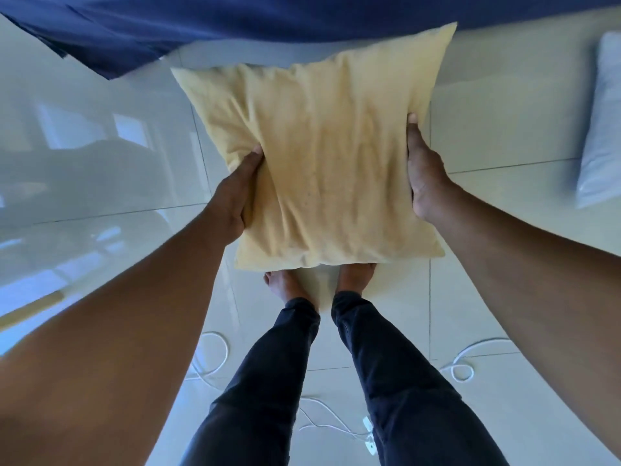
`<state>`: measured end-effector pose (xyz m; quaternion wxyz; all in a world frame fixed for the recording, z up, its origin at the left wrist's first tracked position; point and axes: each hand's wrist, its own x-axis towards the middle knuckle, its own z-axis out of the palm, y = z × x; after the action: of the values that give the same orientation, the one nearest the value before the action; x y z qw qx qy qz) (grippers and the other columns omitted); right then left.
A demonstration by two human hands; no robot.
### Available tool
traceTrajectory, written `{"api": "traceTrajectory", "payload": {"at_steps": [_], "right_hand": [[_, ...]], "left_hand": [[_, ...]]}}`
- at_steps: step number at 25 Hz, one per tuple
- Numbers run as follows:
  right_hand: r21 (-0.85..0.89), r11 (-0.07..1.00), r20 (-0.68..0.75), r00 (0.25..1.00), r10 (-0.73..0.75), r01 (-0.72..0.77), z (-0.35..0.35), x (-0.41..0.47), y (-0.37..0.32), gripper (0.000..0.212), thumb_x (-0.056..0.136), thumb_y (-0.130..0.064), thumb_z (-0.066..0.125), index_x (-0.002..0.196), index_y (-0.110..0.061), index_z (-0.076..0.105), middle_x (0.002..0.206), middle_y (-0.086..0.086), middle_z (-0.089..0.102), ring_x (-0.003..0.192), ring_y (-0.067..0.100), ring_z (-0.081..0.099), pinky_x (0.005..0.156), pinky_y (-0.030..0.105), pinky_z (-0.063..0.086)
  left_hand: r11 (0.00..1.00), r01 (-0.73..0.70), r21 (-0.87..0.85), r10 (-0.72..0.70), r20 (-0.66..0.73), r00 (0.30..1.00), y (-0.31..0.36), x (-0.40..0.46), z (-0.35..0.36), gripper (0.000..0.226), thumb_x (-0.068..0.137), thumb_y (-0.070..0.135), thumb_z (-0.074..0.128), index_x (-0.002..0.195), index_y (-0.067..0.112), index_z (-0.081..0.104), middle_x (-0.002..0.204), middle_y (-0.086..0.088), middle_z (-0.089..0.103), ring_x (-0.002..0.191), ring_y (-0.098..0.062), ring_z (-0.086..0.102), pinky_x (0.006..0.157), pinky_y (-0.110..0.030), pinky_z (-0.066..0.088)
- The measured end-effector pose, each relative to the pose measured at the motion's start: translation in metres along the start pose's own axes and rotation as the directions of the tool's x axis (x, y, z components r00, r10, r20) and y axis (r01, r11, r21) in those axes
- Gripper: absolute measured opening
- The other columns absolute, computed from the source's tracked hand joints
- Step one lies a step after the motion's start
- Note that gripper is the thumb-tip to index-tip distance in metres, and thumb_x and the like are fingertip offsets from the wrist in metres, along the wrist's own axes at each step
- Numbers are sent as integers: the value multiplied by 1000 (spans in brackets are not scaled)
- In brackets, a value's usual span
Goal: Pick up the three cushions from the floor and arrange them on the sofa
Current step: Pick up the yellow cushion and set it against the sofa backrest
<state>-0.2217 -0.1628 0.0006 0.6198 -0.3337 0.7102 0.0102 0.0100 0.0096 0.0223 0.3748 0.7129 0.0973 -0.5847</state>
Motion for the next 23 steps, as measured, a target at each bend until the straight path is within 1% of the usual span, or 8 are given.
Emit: {"api": "traceTrajectory", "payload": {"at_steps": [3, 5, 7, 10, 12, 15, 20, 23], "right_hand": [[-12, 999, -39, 998, -50, 49, -3, -18, 11, 80, 82, -91, 44, 117, -26, 73, 132, 3, 73, 123, 27, 66, 117, 44, 46], [-40, 998, -42, 998, -46, 44, -10, -27, 25, 87, 77, -94, 44, 123, -25, 73, 130, -1, 73, 119, 25, 66, 116, 46, 47], [-30, 999, -72, 996, -47, 45, -18, -36, 31, 97, 68, -98, 44, 128, -26, 72, 127, -4, 73, 117, 23, 67, 115, 47, 48], [-2, 997, -38, 996, -76, 76, -35, -115, -3, 95, 64, -100, 43, 117, -28, 76, 122, -3, 76, 114, 24, 69, 112, 48, 50], [11, 992, -40, 992, -121, 122, -45, -161, -22, 99, 62, -104, 44, 115, -27, 77, 121, -2, 77, 114, 25, 70, 112, 50, 50], [53, 984, -26, 985, -170, 172, -57, -210, -39, 116, 42, -111, 45, 116, -28, 78, 121, 0, 78, 115, 27, 71, 112, 52, 50], [127, 947, 23, 953, -301, 296, -70, -297, -80, 97, 63, -103, 49, 118, -30, 78, 122, -1, 78, 115, 27, 71, 111, 52, 52], [136, 915, 35, 921, -387, 380, -74, -330, -108, 113, 53, -110, 47, 126, -29, 74, 130, -2, 75, 125, 26, 67, 116, 53, 47]], "left_hand": [[999, 27, -27, -28, -44, 999, -22, -4, -3, 103, 53, 84, 82, 141, 32, 64, 132, 10, 74, 123, -16, 66, 117, -46, 45], [998, 54, -17, -54, -54, 997, -36, -11, -1, 117, 44, 88, 84, 144, 31, 61, 134, 10, 72, 125, -18, 65, 117, -47, 45], [997, 74, -12, -75, -36, 997, -38, -23, 2, 115, 49, 86, 83, 145, 29, 60, 135, 10, 71, 125, -19, 64, 115, -46, 45], [999, 33, -17, -33, -44, 998, -3, -110, -5, 100, 62, 80, 80, 142, 24, 60, 132, 10, 70, 120, -18, 63, 108, -42, 46], [1000, -12, -20, 11, -64, 998, 17, -161, -12, 106, 58, 82, 80, 145, 24, 58, 132, 8, 70, 121, -20, 63, 110, -44, 46], [997, -71, -8, 71, -61, 996, 39, -218, -17, 109, 55, 84, 81, 145, 25, 59, 132, 7, 72, 123, -23, 64, 115, -51, 46], [981, -194, -14, 191, -95, 977, 80, -310, -27, 97, 63, 80, 78, 141, 27, 60, 130, 6, 72, 121, -24, 65, 112, -52, 48], [965, -258, -40, 251, -129, 959, 106, -354, -26, 81, 73, 75, 77, 135, 26, 61, 122, 6, 72, 112, -20, 66, 103, -46, 50]]}}
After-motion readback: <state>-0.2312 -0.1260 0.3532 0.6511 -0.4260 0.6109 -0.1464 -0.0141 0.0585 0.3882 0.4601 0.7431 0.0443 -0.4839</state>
